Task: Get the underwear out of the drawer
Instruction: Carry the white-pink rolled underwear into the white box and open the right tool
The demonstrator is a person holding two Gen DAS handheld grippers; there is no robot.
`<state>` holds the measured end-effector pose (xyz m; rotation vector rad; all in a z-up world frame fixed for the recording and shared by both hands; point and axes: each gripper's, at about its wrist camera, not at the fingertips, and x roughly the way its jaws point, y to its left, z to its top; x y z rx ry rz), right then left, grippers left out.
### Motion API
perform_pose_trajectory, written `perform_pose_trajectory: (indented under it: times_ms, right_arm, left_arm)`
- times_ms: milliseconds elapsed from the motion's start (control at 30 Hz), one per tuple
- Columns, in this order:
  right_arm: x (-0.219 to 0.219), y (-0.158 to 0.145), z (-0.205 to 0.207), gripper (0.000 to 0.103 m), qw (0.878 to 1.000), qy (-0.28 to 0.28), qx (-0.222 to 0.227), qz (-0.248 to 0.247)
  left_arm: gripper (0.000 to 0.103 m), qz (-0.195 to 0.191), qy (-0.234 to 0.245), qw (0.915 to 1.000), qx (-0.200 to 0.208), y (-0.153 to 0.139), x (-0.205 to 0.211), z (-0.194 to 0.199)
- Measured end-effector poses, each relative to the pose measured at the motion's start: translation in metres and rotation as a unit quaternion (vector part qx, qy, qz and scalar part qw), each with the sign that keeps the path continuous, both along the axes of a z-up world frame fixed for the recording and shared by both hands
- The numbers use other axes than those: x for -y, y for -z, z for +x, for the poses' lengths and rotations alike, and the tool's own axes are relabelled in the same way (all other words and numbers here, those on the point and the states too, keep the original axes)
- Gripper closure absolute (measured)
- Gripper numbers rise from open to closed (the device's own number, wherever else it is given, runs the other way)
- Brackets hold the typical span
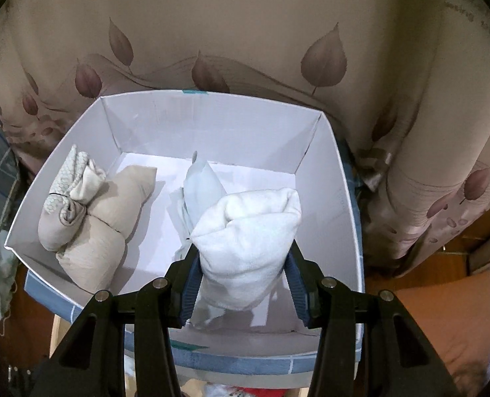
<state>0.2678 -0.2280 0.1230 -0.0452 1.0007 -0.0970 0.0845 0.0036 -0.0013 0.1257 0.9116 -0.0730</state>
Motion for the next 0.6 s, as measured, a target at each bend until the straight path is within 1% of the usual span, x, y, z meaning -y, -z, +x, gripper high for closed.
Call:
perform_pose_trajectory:
  times_ms: [333,600]
  right_arm:
    - [-0.0030,0.0053,0.0065,0.057,1.000,0.002,-0.008,-0.007]
    - [-0.0072,0.0009,0.0056,0.054,1.000,-0.003,-0.003,-0.013]
  left_arm:
    - [0.048,0.000,-0.004,1.0000,0.002,-0.0007,0.0010,0.0004]
    - [0.048,0.001,-0.007,1.0000,0.002,-0.0006,0.0009,0.0005]
